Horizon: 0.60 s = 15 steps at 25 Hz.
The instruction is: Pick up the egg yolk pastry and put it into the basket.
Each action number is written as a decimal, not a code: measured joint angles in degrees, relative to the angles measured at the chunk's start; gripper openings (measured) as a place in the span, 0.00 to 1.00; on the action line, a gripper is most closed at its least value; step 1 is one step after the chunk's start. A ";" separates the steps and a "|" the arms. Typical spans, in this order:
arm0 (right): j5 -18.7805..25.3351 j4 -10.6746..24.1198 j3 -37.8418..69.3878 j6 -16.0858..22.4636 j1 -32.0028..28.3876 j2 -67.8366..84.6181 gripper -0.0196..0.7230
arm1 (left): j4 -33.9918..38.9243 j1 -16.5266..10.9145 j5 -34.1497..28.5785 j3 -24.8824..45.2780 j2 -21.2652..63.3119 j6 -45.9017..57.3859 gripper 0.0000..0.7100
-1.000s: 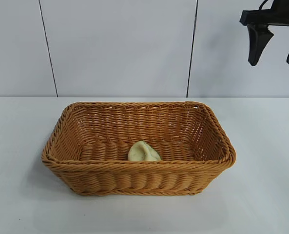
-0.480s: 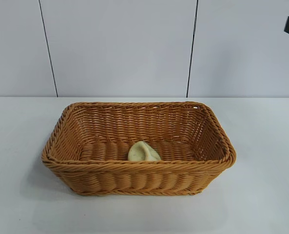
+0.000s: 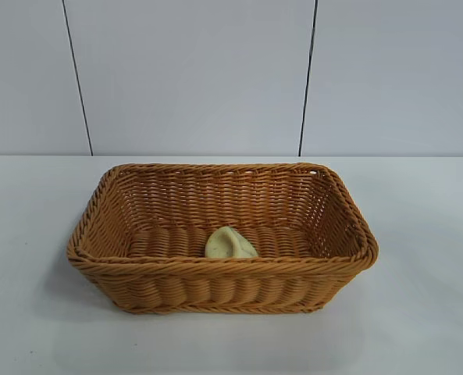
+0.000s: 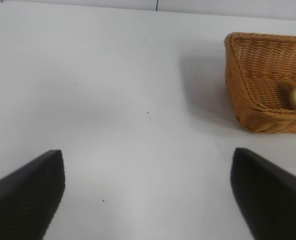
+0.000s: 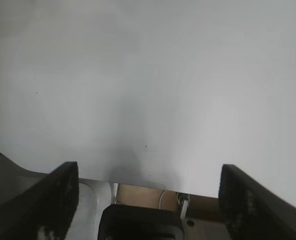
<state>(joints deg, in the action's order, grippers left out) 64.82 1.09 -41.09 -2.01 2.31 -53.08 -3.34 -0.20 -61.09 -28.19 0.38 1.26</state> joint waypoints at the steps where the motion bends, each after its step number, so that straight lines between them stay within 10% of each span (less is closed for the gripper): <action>1: -1.68 -0.07 1.96 -0.18 0.00 3.15 0.75 | 0.00 0.00 0.00 0.00 0.00 0.00 0.98; 15: -6.47 -1.50 12.25 -0.39 0.00 42.47 0.75 | 0.00 0.00 0.00 0.00 0.00 0.00 0.98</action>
<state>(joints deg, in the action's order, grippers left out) 58.35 -0.41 -28.84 -2.40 2.31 -10.61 -3.34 -0.20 -61.09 -28.19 0.38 1.26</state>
